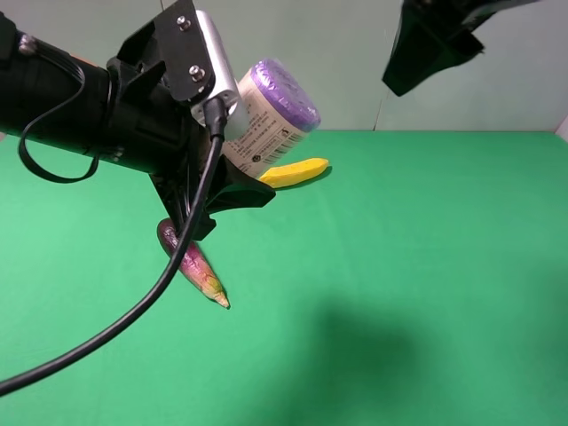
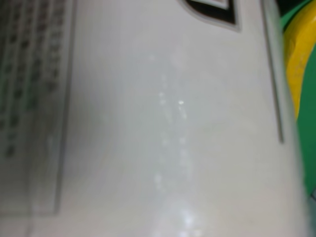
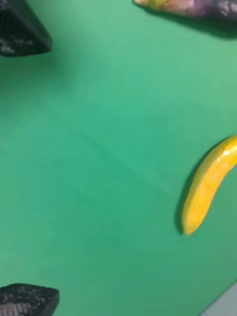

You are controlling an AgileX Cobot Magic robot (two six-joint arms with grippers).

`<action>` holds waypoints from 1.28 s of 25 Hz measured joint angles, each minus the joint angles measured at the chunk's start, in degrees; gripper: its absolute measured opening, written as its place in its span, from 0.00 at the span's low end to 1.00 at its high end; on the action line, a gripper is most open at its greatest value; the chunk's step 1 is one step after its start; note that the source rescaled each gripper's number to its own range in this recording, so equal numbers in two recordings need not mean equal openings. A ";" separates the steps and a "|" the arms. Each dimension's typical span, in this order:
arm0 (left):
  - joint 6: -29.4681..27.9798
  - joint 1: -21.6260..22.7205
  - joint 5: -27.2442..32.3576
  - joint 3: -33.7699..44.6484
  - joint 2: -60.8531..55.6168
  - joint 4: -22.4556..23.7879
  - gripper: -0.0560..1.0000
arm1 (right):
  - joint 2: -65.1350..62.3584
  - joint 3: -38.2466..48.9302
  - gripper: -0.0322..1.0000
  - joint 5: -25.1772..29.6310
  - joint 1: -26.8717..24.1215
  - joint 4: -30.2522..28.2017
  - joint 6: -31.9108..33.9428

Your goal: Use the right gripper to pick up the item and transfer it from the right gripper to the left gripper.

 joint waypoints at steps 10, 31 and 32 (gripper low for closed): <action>0.00 0.00 0.00 0.00 0.00 0.04 0.05 | -15.65 17.28 1.00 -0.02 0.00 -1.18 9.10; 0.06 0.00 0.32 0.00 0.00 0.04 0.05 | -61.26 48.99 1.00 -11.02 0.00 -1.19 16.15; 0.06 0.00 0.37 0.00 0.00 0.04 0.05 | -62.88 49.83 1.00 -11.33 0.00 -1.19 15.94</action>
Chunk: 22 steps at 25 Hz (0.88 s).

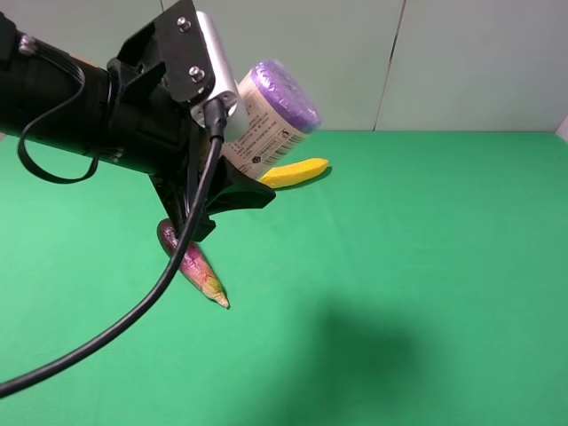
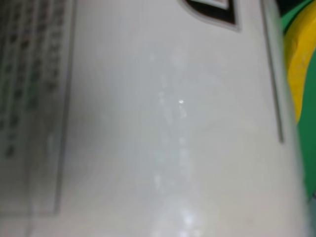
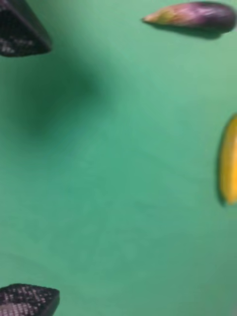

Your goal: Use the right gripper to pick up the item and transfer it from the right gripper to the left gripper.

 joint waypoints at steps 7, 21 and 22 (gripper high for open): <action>0.00 0.00 0.06 0.00 0.00 0.00 0.05 | -9.90 6.28 1.00 0.16 0.00 1.75 -1.67; -0.06 0.00 0.98 0.00 0.00 0.00 0.05 | -11.17 6.62 1.00 0.10 0.00 2.79 -2.49; -0.19 0.00 0.98 0.00 0.00 0.00 0.05 | -11.17 6.62 1.00 0.10 -0.10 2.83 -2.49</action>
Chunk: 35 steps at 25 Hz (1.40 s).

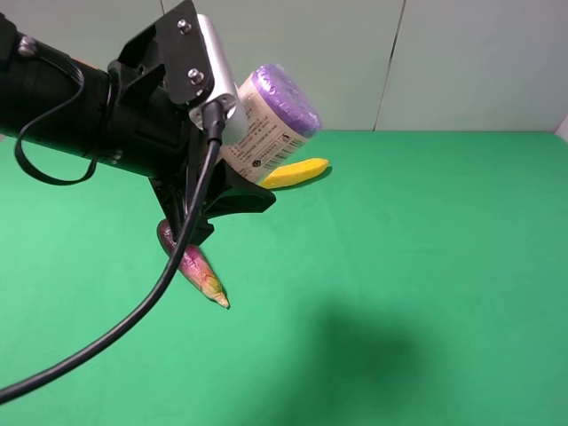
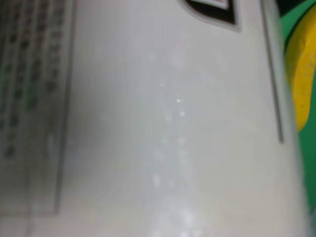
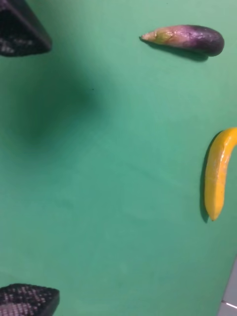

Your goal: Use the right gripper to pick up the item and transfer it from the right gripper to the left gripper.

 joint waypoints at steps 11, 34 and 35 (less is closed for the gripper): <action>-9.69 0.00 -1.65 0.00 0.00 0.06 0.05 | -3.56 0.00 1.00 -0.02 -18.27 0.41 -0.04; -50.87 23.46 5.08 0.00 0.00 32.00 0.05 | -3.56 0.00 1.00 0.09 -22.60 1.50 -0.04; -53.08 24.86 5.75 0.00 0.00 33.81 0.05 | -3.56 0.00 1.00 0.09 -22.60 1.50 -0.04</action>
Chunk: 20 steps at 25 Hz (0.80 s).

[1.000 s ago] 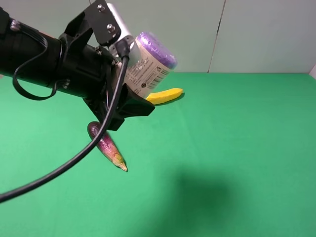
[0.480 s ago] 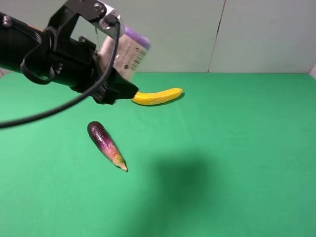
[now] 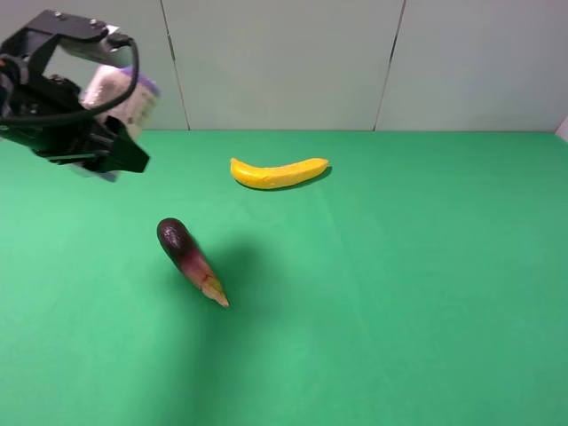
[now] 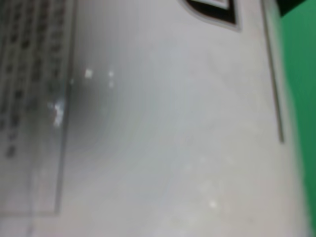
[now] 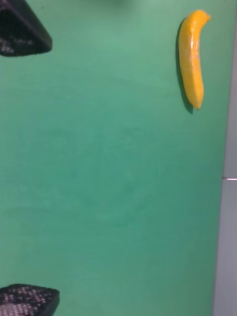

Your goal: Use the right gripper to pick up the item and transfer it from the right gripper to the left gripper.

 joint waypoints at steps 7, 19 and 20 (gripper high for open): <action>-7.98 7.26 3.33 0.00 0.00 8.60 0.05 | 0.00 0.00 1.00 0.00 0.00 0.00 0.00; -8.36 9.71 7.61 -10.93 16.97 9.17 0.05 | -0.06 0.00 1.00 0.00 0.00 0.00 0.00; -8.38 9.71 7.92 -12.08 18.51 9.17 0.05 | -0.06 0.00 1.00 0.00 0.00 0.00 0.00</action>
